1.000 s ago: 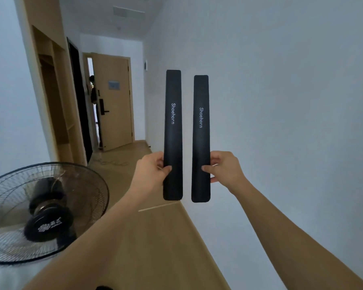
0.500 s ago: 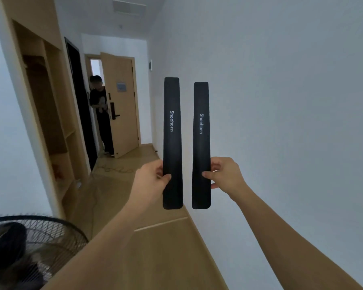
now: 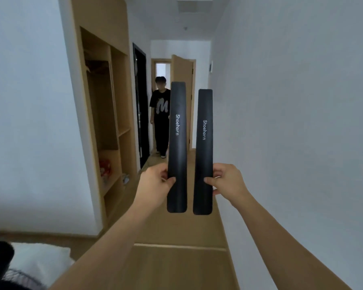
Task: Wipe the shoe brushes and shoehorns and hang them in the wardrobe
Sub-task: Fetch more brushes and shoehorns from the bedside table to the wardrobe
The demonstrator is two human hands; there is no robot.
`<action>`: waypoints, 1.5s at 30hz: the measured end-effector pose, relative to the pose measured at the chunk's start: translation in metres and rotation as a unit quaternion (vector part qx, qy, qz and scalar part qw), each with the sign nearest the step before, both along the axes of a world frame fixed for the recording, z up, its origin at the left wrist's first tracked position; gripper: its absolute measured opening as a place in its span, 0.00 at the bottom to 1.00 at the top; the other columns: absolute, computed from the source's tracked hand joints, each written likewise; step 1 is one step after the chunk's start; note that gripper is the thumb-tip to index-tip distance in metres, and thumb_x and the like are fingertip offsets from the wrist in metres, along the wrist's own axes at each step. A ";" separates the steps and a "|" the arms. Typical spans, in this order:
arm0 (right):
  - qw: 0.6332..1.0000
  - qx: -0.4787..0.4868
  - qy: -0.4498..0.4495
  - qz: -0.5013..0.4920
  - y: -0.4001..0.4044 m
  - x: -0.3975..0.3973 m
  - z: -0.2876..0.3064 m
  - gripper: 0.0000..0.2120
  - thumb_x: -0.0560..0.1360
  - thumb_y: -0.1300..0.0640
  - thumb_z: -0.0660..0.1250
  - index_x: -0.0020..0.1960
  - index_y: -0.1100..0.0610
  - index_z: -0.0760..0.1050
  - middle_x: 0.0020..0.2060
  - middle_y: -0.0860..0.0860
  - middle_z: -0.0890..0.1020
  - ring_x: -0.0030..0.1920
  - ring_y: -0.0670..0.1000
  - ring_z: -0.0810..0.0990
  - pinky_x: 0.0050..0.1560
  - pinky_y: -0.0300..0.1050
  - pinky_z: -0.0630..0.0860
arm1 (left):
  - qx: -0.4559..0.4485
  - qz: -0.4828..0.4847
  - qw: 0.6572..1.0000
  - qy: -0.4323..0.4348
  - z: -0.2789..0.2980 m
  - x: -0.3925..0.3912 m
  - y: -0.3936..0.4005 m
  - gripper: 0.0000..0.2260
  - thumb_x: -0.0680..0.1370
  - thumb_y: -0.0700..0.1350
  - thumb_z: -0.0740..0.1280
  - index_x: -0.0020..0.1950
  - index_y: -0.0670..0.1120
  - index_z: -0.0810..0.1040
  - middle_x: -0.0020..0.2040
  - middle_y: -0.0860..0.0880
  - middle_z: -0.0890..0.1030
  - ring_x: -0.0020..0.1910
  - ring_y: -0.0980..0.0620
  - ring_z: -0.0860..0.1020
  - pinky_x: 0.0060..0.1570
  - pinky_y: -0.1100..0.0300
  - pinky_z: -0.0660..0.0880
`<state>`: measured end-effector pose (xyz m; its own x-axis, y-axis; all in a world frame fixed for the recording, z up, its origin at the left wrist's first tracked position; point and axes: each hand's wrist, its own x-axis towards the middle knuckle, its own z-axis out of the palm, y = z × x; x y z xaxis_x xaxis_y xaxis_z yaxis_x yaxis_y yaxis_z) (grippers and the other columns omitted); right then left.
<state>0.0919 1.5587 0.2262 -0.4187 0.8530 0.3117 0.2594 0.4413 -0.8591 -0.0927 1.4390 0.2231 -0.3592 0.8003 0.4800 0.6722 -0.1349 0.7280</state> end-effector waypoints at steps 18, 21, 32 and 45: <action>1.000 -0.009 -0.007 0.016 0.298 -0.155 -0.004 0.11 0.75 0.66 0.72 0.56 0.58 0.82 0.46 0.54 0.86 0.48 0.53 0.85 0.45 0.53 0.85 | 0.009 0.033 0.999 -0.031 -0.013 -0.154 0.301 0.07 0.77 0.39 0.70 0.55 0.47 0.80 0.48 0.51 0.83 0.49 0.55 0.82 0.51 0.52 0.82; 1.000 -0.010 -0.007 0.005 0.351 -0.186 0.004 0.12 0.75 0.65 0.72 0.57 0.59 0.81 0.48 0.54 0.85 0.50 0.54 0.85 0.47 0.55 0.84 | 0.010 0.022 1.000 -0.017 -0.006 -0.191 0.359 0.07 0.77 0.40 0.70 0.54 0.48 0.80 0.47 0.53 0.83 0.48 0.57 0.82 0.50 0.55 0.82; 0.999 -0.021 0.019 0.023 0.533 -0.301 -0.016 0.12 0.74 0.66 0.72 0.56 0.58 0.82 0.47 0.54 0.86 0.49 0.54 0.85 0.45 0.57 0.84 | -0.006 0.031 0.999 -0.006 -0.023 -0.302 0.530 0.08 0.78 0.39 0.70 0.56 0.45 0.80 0.51 0.49 0.84 0.52 0.53 0.82 0.53 0.55 0.80; 0.986 -0.019 0.025 0.161 0.800 -0.473 -0.015 0.13 0.74 0.67 0.72 0.57 0.58 0.81 0.47 0.53 0.85 0.48 0.50 0.85 0.43 0.49 0.85 | -0.008 0.138 0.990 -0.016 -0.019 -0.449 0.753 0.10 0.78 0.41 0.70 0.57 0.52 0.79 0.51 0.55 0.84 0.50 0.57 0.83 0.49 0.52 0.83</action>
